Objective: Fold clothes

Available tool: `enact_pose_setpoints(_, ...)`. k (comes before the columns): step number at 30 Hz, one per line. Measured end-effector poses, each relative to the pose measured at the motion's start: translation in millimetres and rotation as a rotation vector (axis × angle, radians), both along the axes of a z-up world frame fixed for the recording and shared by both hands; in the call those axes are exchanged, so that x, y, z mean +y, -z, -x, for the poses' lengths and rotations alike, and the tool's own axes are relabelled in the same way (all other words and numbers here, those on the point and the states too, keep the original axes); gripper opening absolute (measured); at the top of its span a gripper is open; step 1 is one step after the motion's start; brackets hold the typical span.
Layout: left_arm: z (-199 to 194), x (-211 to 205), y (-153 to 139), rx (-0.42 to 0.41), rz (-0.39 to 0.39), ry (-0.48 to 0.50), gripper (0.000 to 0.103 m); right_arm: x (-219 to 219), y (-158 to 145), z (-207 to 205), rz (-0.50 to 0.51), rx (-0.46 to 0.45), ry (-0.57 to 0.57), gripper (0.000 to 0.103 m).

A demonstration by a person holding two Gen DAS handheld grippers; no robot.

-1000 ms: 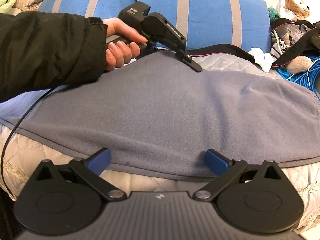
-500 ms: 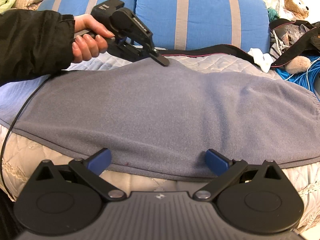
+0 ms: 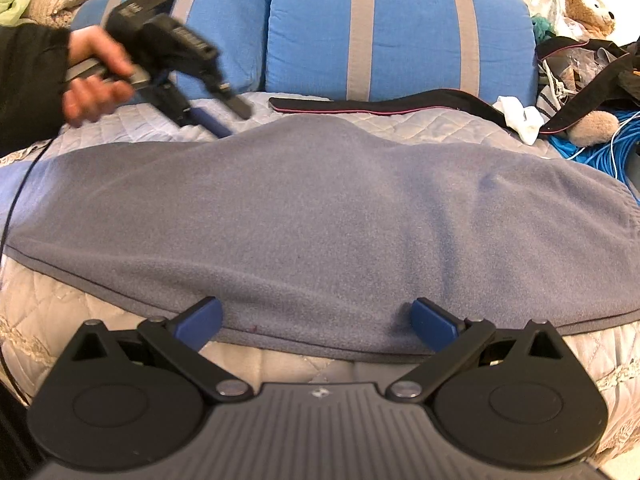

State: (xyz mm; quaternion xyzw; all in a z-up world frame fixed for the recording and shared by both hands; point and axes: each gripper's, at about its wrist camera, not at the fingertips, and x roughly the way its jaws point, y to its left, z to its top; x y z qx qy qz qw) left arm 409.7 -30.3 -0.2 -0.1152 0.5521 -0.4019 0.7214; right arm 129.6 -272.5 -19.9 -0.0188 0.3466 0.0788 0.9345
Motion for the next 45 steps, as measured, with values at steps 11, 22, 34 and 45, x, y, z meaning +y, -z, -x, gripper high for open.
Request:
enact_pose_setpoints(11, 34, 14, -8, -0.127, -0.118, -0.016, 0.003, 1, -1, 2, 0.003, -0.001, 0.012, 0.103)
enact_pose_setpoints(22, 97, 83, -54, -0.270, -0.154, -0.211, 0.055, 3, -3, 6, 0.006, -0.004, 0.036, 0.103)
enact_pose_setpoints(34, 229, 185, -87, -0.445, -0.207, -0.480, 0.075, 19, -18, 38, 0.063, -0.128, -0.004, 0.103)
enact_pose_setpoints(45, 284, 298, -59, -0.262, -0.029, -1.005, 0.076, 57, -22, 55, 0.197, -0.201, -0.102, 0.103)
